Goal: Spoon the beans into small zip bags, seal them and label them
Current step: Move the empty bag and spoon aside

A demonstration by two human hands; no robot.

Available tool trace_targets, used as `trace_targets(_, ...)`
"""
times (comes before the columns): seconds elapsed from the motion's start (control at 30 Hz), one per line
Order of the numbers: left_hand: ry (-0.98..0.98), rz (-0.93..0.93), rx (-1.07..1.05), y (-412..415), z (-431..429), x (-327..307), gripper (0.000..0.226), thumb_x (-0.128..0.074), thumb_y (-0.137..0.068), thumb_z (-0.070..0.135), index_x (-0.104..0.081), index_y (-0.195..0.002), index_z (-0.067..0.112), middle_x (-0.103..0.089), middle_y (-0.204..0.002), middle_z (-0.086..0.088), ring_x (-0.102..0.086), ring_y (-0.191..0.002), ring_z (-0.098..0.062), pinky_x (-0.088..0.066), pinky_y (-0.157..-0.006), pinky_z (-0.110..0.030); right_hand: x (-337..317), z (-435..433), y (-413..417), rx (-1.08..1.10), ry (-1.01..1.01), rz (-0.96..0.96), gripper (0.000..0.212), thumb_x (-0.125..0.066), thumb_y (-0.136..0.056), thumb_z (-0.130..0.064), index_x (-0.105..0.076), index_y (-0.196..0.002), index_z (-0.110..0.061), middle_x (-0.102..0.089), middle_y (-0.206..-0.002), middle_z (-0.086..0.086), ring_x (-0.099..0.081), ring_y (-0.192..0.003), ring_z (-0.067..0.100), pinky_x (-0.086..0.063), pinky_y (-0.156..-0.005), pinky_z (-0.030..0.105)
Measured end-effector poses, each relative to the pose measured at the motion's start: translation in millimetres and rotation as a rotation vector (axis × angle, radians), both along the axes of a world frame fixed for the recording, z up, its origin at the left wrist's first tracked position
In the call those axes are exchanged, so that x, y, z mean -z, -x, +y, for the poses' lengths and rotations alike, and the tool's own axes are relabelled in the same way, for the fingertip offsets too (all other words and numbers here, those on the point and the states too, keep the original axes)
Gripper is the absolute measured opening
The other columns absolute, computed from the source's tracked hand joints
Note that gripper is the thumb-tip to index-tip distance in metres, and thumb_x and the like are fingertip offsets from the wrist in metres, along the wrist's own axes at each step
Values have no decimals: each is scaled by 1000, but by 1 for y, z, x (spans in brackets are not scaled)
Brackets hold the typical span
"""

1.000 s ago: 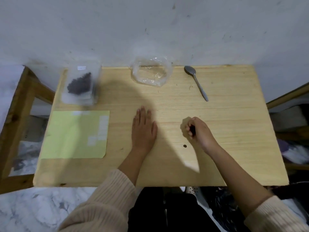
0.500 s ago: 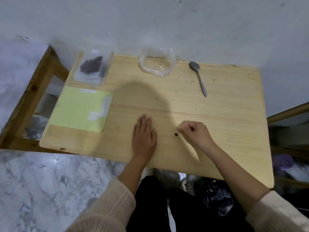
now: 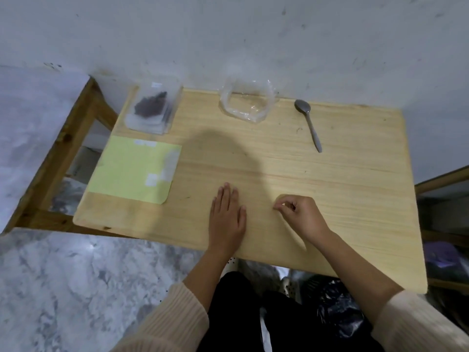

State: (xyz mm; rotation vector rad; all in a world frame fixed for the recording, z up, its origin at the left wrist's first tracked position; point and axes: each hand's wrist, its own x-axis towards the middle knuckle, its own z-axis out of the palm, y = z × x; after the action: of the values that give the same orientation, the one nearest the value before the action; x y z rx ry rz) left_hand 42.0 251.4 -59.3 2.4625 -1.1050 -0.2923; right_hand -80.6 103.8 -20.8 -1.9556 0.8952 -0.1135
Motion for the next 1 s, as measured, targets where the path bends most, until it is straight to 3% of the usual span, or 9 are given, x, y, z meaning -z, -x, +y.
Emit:
trace_targets(0.07,49,24,16,-9,-3,-5,51,-35,-91,32,-53,-128,2,-46,-139,-20,-42,-130,-33,-32,-107,-41,2,-1,-1,0,-4,32,23,-65,-85,-19,-63,-65,-31,-57,-55,5,-43,-50,8,-36,-55,26)
trace_targets(0.17,132,181,-13,-39,-22,-18,44,-42,-93,26,-53,-125,-1,-46,-137,-19,-44,-127,-32,-33,-105,-30,-5,-1,-3,61,-12,34,38,-64,-85,-18,-55,-54,-37,-51,-53,-3,-41,-51,9,-36,-56,27)
trace_targets(0.23,208,238,-11,-70,-42,-29,39,-48,-91,17,-53,-123,-4,-46,-133,-20,-45,-124,-32,-29,-103,-23,-14,-3,-7,205,-53,-4,27,-64,-85,-15,-62,-60,-26,-59,-60,-3,-47,-53,3,-41,-58,24)
trace_targets(0.3,306,205,-8,-105,-63,-43,39,-48,-88,21,-56,-118,-3,-49,-126,-20,-47,-121,-32,-30,-102,-23,-23,-9,-11,363,-77,-45,16,-62,-85,-8,-66,-70,-13,-62,-63,-10,-53,-55,-5,-39,-56,8)
trace_targets(0.43,381,113,61,-168,-118,-68,40,-48,-83,29,-64,-109,3,-49,-128,-22,-47,-122,-33,-34,-104,-32,-32,-26,-16,590,-57,-113,11,-65,-86,-12,-68,-75,-10,-47,-54,-6,-39,-50,5,-36,-58,21)
trace_targets(0.53,359,126,156,-191,-153,-74,30,-54,-79,22,-70,-101,7,-42,-138,-23,-41,-131,-31,-28,-108,-28,-40,-33,-20,698,-67,-178,14,-65,-86,-11,-69,-75,-4,-40,-51,-6,-33,-43,3,-28,-48,14)
trace_targets(0.7,290,120,214,-199,-176,-60,23,-59,-85,14,-70,-105,7,-33,-146,-21,-34,-135,-33,-28,-109,-34,-46,-38,-21,765,-84,-210,9,-66,-85,-13,-70,-77,-13,-40,-53,-3,-29,-43,4,-27,-48,17)
trace_targets(0.83,318,130,184,-192,-180,-63,25,-55,-84,1,-63,-108,-3,-47,-120,-22,-57,-95,-39,-43,-88,-33,-47,-36,-9,793,-88,-206,9,-67,-85,-15,-70,-76,-14,-35,-52,-4,-27,-45,6,-25,-49,20)
trace_targets(1.0,374,137,227,-150,-181,-81,25,-52,-86,0,-63,-108,-3,-48,-111,-21,-56,-101,-34,-38,-93,-25,-54,-35,15,811,-56,-199,10,-65,-86,-13,-70,-80,-8,-34,-49,-3,-27,-38,5,-21,-43,16)
